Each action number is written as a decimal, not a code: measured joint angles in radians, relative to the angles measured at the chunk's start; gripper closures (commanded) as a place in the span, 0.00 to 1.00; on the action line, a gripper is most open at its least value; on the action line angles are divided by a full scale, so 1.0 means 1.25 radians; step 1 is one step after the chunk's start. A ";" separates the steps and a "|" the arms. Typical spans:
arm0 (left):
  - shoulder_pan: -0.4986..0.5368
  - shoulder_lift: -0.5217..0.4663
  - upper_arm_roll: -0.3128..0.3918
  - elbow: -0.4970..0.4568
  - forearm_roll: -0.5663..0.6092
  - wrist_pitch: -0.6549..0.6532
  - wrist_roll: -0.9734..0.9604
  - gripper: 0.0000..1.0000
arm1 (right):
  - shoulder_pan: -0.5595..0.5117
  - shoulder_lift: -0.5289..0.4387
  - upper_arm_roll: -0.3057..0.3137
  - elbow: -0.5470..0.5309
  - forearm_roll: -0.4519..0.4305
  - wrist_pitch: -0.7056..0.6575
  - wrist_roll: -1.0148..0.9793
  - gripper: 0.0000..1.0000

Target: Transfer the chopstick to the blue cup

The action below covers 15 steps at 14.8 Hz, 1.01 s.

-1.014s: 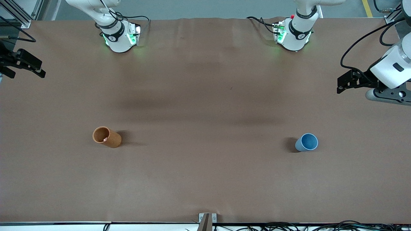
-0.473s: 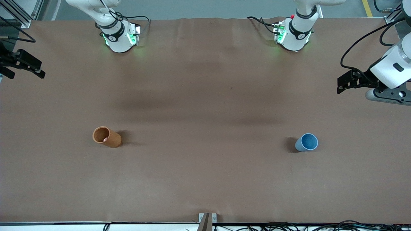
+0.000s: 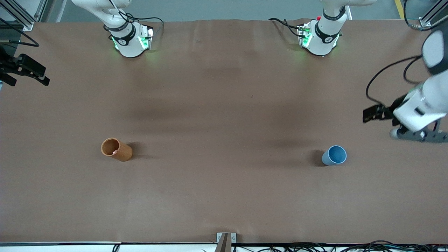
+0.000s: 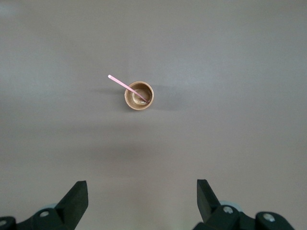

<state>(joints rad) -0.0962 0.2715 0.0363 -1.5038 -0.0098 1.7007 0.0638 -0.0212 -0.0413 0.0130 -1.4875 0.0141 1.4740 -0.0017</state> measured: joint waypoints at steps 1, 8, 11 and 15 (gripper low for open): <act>0.007 0.035 0.001 -0.010 0.000 0.048 0.000 0.00 | 0.000 0.000 0.000 0.000 0.000 0.000 0.000 0.00; 0.026 0.184 0.000 -0.158 0.000 0.373 0.000 0.05 | 0.049 0.036 0.006 -0.001 0.000 0.036 0.096 0.01; 0.027 0.198 0.001 -0.216 -0.012 0.445 0.000 0.62 | 0.111 0.087 0.008 -0.003 -0.033 0.067 0.169 0.03; 0.026 0.214 -0.001 -0.237 -0.055 0.477 0.000 1.00 | 0.186 0.176 0.010 -0.016 -0.094 0.127 0.234 0.07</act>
<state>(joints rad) -0.0639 0.5386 0.0345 -1.8005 -0.0782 2.2973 0.0636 0.2109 0.1782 0.0254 -1.5072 -0.1029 1.6329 0.2914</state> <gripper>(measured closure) 0.419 0.035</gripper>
